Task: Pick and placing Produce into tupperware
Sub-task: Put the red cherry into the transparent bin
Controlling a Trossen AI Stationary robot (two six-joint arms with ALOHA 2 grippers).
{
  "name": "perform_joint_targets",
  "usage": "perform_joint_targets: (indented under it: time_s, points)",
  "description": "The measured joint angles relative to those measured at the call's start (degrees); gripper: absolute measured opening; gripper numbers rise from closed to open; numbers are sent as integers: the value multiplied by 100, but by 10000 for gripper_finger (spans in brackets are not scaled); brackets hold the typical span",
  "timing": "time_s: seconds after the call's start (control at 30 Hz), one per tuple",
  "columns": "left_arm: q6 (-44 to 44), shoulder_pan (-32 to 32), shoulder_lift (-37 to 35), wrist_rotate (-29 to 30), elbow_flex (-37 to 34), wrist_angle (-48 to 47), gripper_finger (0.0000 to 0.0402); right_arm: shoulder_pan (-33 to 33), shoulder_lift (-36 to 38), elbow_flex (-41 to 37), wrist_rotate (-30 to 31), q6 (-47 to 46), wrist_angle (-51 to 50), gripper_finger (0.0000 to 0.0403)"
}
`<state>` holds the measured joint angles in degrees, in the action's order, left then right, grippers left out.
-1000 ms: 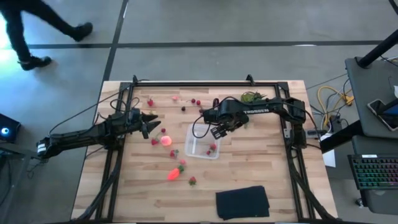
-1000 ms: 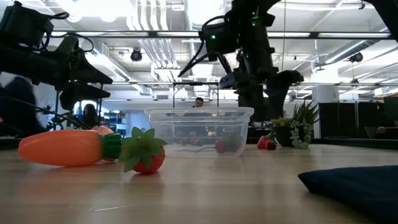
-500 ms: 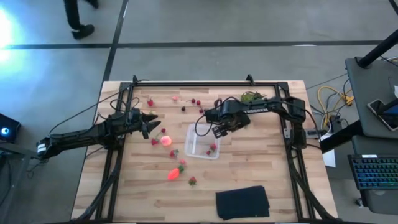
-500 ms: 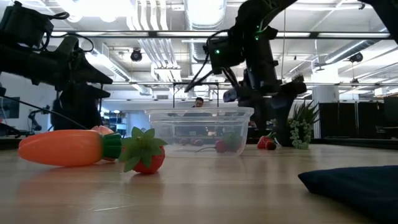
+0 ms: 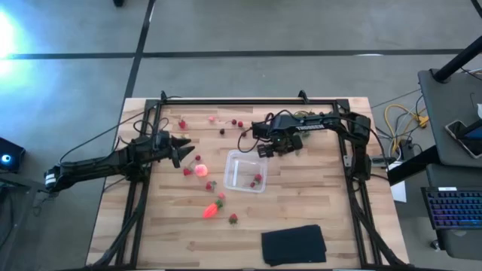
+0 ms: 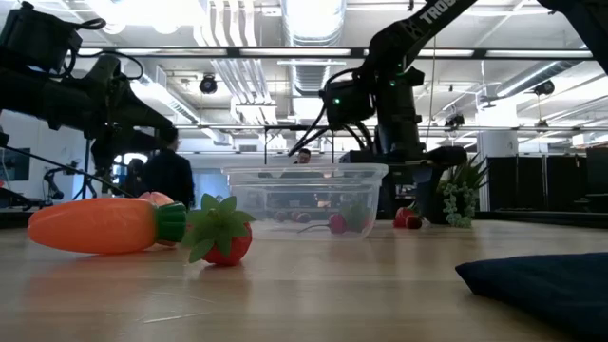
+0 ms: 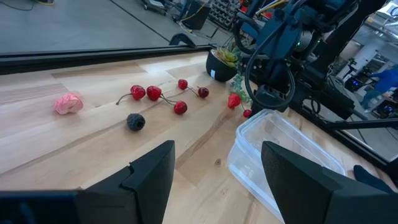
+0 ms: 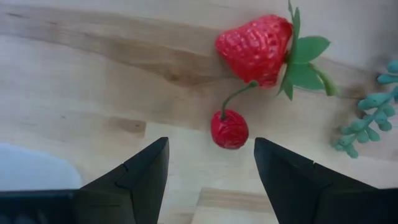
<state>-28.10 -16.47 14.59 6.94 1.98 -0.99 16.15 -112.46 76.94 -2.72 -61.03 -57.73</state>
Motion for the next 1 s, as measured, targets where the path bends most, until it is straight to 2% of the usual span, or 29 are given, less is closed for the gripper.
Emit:
perform_joint_targets:
  time_s: [0.37, 0.8, 1.0]
  points:
    - [2, 0, 2, 119, -2, -2, 226, 41, 0, -311, 24, 60, 161, 222]
    - [2, 0, 2, 139, -2, 0, 226, 140, -7, -323, 132, 212, 353, 161]
    - [2, 0, 2, 142, -2, 0, 226, 151, -7, -328, 151, 253, 396, 119]
